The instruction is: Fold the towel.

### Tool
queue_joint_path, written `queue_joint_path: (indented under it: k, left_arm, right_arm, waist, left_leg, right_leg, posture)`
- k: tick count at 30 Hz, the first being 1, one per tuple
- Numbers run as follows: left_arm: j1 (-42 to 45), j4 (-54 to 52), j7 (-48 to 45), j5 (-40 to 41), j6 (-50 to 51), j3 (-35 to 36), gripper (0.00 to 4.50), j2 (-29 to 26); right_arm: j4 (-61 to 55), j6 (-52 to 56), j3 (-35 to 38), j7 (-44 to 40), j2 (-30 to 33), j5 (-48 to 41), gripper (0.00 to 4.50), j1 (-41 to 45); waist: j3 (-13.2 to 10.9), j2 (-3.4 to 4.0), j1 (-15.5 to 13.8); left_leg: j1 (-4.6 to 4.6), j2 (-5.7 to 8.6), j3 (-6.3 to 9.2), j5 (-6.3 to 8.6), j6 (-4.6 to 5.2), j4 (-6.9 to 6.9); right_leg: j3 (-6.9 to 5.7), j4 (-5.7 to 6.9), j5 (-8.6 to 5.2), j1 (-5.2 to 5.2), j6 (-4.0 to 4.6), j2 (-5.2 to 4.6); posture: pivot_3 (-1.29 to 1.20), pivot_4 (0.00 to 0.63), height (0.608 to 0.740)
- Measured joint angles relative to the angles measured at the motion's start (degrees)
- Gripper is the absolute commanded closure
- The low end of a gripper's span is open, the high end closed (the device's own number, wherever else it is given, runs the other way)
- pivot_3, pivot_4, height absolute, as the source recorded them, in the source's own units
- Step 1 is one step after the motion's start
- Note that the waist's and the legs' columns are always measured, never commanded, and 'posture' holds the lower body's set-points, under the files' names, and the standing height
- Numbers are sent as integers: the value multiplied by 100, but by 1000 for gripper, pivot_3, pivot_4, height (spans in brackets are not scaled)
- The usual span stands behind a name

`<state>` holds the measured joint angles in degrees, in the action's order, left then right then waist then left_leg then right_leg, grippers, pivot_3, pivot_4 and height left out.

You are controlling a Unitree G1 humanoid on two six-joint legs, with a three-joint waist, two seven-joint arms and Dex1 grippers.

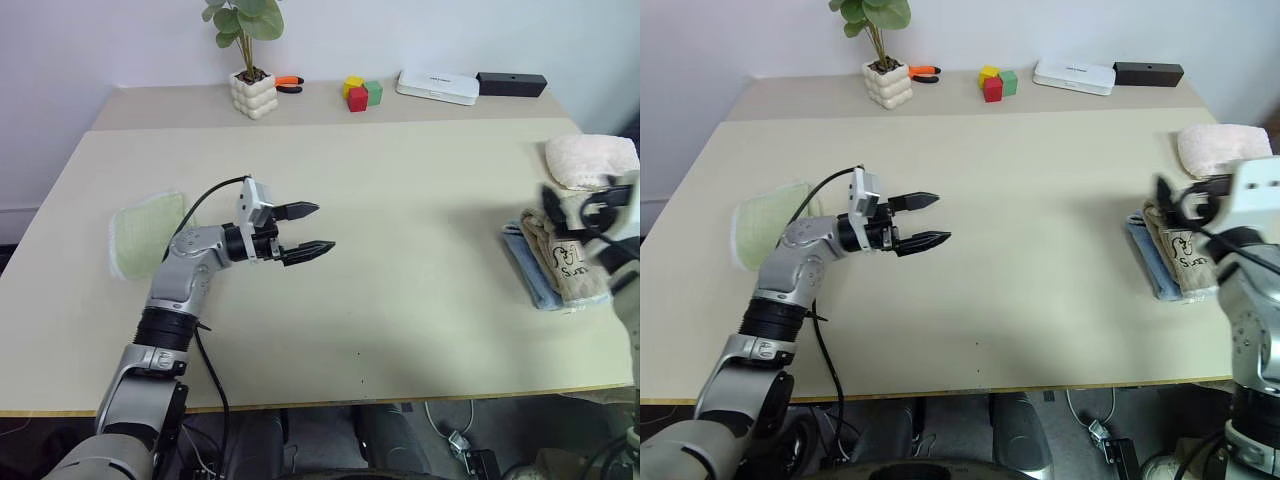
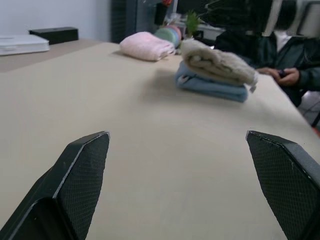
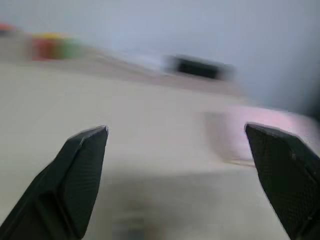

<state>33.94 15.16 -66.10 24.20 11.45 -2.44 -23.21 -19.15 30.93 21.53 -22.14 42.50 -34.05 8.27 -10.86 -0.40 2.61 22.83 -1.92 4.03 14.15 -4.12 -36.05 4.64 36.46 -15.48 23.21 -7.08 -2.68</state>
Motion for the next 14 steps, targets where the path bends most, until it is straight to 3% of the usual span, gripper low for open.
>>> queue_joint_path:
  k: [9, 14]
  left_arm:
    - [-1119, -1150, 344, 25, 162, 476, 0, -716]
    - [-1729, -1870, 703, 105, 333, 727, 0, -848]
  right_arm:
    - [172, -1104, -1248, -2592, 213, 176, 46, 496]
    - [829, -1441, -1716, -3287, 12, 352, 46, 1135]
  waist:
    - [-4, -9, -15]
    - [-5, -9, -15]
  left_leg:
    - [6, 1, 0, 0, -1, -10]
    - [4, 1, 0, 0, -1, -11]
  right_leg:
    - [-3, -4, 1, -3, -2, -6]
    - [-3, -1, 1, -3, -1, -6]
  posture:
    - [0, 150, 740]
    - [0, 150, 740]
